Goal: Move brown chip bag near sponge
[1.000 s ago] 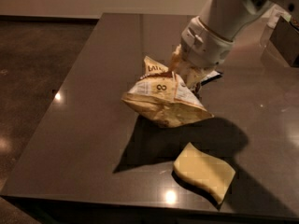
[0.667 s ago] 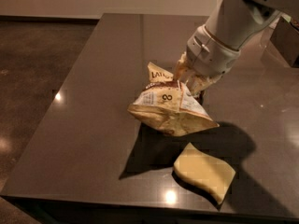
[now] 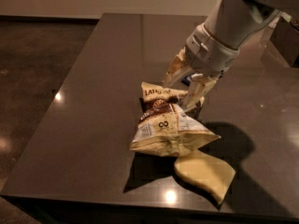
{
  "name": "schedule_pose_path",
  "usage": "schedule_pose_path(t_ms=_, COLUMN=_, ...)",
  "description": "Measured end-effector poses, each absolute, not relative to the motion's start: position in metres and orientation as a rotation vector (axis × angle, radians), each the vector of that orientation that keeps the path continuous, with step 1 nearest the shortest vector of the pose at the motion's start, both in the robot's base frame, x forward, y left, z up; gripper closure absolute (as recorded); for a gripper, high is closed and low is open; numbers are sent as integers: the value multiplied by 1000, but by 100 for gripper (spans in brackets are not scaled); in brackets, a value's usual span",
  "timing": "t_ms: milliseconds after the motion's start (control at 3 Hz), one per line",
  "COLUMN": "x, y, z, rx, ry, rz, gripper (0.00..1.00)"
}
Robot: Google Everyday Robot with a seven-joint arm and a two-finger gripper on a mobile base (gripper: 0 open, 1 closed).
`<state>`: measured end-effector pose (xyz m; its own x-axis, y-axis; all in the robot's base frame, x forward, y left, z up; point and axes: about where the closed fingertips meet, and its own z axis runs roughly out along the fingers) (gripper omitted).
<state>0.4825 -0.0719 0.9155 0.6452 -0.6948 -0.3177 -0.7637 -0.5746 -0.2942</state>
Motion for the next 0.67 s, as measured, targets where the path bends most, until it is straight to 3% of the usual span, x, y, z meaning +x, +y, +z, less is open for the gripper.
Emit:
schedule_pose_path(t_ms=333, x=483, y=-71, z=916, rx=-2459, ry=1148, rz=227, gripper=0)
schedule_pose_path(t_ms=667, x=483, y=-71, z=916, rx=-2459, ry=1148, rz=227, gripper=0)
